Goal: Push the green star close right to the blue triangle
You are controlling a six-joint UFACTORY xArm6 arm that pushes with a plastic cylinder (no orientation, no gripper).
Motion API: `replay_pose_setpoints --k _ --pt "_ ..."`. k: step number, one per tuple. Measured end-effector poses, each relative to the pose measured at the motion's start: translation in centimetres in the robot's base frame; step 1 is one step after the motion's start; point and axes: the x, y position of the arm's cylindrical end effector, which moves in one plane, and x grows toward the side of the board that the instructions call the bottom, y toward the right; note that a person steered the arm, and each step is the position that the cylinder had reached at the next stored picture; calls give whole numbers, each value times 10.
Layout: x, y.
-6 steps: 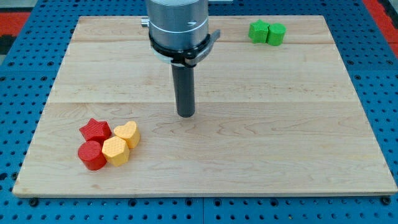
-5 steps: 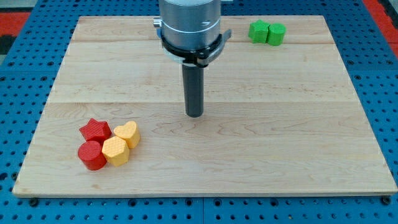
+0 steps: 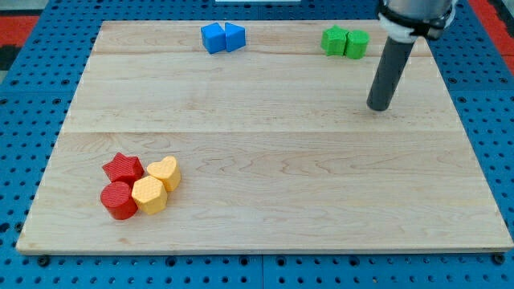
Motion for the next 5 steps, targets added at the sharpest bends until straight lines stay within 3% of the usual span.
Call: replay_pose_setpoints --k 2,4,5 --pt "-75 27" --pt "-120 41" --pt "-135 16"
